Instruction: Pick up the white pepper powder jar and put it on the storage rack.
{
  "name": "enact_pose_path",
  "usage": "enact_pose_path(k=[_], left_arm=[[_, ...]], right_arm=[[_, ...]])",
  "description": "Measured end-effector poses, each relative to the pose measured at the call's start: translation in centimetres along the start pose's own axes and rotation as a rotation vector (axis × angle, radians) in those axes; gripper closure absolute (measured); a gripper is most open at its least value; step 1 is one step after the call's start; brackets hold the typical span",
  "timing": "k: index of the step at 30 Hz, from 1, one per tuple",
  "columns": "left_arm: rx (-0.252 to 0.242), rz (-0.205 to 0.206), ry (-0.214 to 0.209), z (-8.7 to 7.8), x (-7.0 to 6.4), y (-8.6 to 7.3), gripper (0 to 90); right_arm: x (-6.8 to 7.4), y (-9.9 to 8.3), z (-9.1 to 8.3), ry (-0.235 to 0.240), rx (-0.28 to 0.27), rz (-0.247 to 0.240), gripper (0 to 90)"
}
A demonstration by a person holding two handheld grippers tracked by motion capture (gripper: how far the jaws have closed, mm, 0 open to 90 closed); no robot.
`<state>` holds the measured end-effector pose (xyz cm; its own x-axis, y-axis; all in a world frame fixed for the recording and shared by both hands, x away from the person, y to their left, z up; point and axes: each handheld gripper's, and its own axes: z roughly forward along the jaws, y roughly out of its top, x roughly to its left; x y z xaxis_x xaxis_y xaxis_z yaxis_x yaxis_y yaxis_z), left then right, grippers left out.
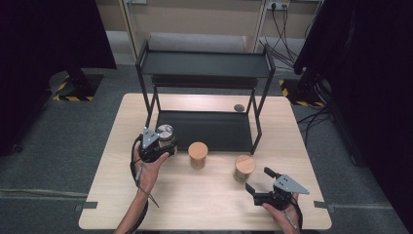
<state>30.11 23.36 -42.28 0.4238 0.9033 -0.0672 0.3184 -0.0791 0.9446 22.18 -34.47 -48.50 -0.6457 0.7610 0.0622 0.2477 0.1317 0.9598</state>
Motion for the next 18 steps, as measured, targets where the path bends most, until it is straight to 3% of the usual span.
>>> enact_pose_path(k=[18], left_arm=[[0.002, 0.001, 0.009, 1.4, -0.1, 1.0, 30.8]], right_arm=[[-0.1, 0.0, 0.0, 0.001, -0.002, 0.003, 1.3]])
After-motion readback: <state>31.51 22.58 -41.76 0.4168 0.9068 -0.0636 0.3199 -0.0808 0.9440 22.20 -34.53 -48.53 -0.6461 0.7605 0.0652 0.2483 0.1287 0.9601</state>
